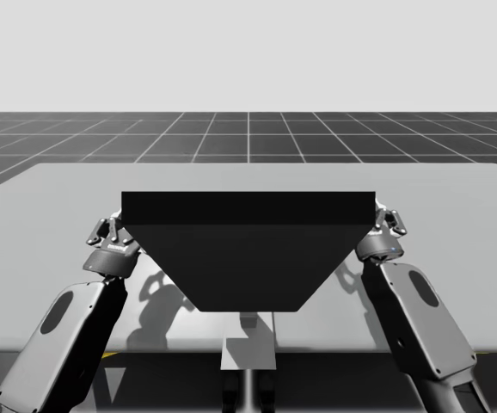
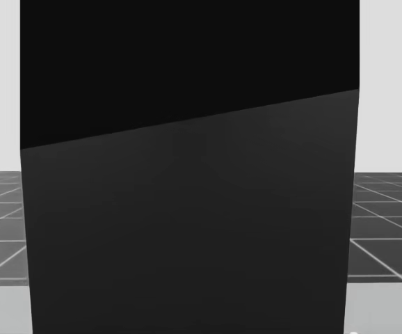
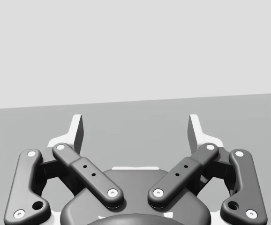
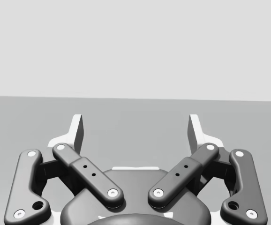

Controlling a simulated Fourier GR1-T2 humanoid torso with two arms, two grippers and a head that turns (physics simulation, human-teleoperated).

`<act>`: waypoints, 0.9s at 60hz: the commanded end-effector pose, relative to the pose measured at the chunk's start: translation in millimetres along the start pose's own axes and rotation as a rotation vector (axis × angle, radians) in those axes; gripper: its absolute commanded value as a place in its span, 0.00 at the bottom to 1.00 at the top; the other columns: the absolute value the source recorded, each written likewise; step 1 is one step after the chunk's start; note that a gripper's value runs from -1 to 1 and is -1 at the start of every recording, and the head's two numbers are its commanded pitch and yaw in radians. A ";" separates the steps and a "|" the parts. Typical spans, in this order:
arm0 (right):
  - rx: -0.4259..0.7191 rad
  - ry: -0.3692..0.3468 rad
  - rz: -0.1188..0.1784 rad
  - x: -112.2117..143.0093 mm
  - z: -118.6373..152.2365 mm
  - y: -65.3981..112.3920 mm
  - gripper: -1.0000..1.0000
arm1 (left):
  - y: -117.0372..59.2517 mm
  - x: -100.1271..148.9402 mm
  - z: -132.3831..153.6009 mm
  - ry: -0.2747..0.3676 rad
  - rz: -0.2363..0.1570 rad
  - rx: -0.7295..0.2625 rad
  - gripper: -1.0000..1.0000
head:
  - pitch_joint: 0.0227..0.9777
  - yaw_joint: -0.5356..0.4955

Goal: Reach around the screen and pick up the object behind it.

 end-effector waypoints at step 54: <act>0.715 -0.098 0.088 3.4 54.8 -34.7 0.00 | 43.5 30.6 77.2 0.203 -0.108 -0.590 0.00 | 0.14 0.50</act>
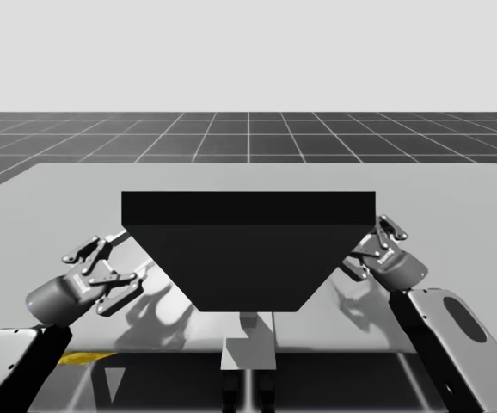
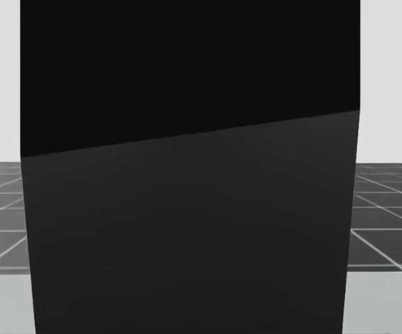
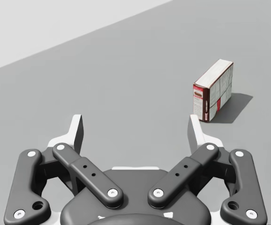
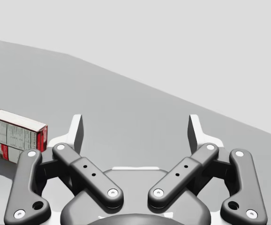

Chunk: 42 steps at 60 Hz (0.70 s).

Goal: Reach around the screen and pick up the object behind it.

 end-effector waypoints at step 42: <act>0.413 -0.065 0.023 -29.0 15.5 2.0 0.00 | 6.7 -6.3 -38.8 0.059 -0.081 -0.318 0.00 | 0.16 0.50</act>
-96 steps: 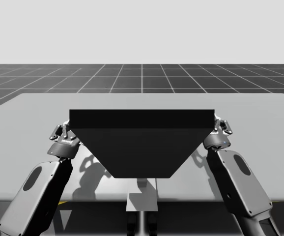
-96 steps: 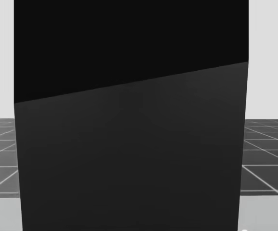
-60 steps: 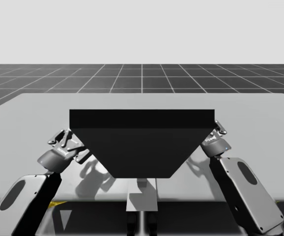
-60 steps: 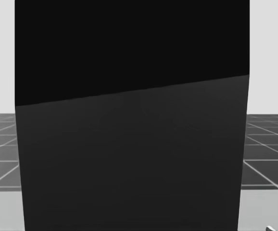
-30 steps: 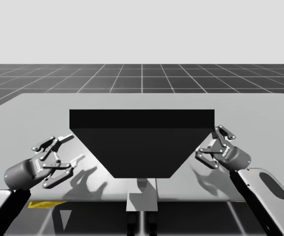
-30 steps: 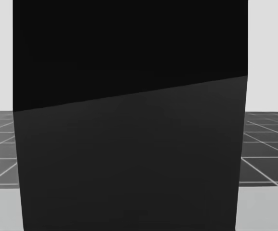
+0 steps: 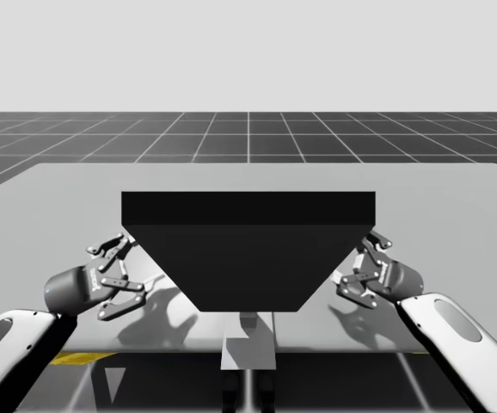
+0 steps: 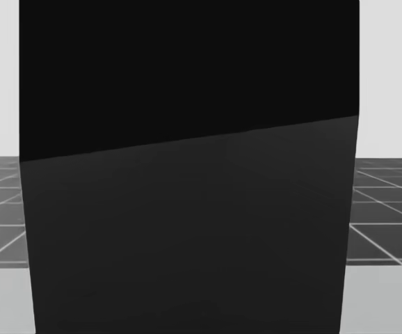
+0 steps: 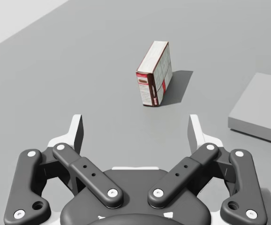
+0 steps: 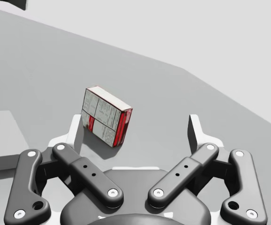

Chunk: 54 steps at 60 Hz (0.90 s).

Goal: Reach around the screen and pick up the object behind it.

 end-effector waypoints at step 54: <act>0.067 -0.010 -0.010 -18.7 -5.8 16.3 0.00 | 25.4 -25.1 -153.6 0.066 0.051 -0.242 0.00 | 0.18 0.47</act>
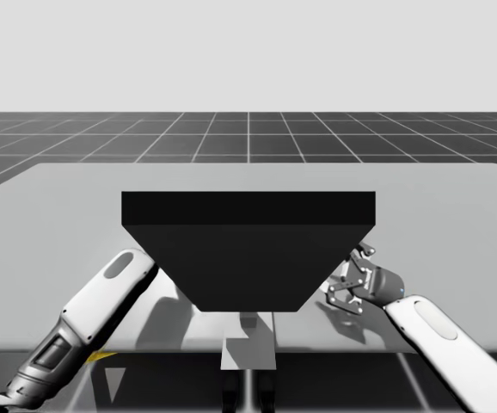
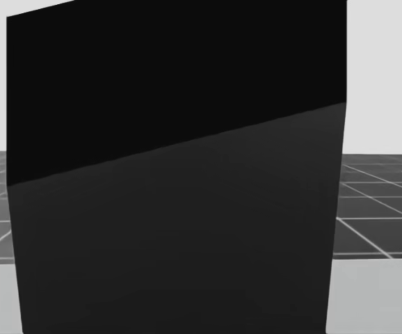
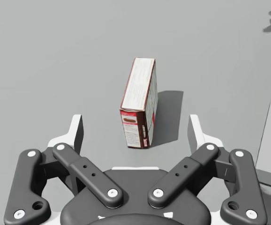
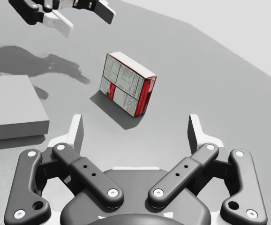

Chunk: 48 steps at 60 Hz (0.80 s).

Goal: Reach around the screen and pick up the object behind it.

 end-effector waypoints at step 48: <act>0.018 -0.112 0.023 2.0 9.0 11.4 0.00 | 7.9 -24.8 -72.6 0.034 0.011 -0.188 0.98 | 0.19 0.45</act>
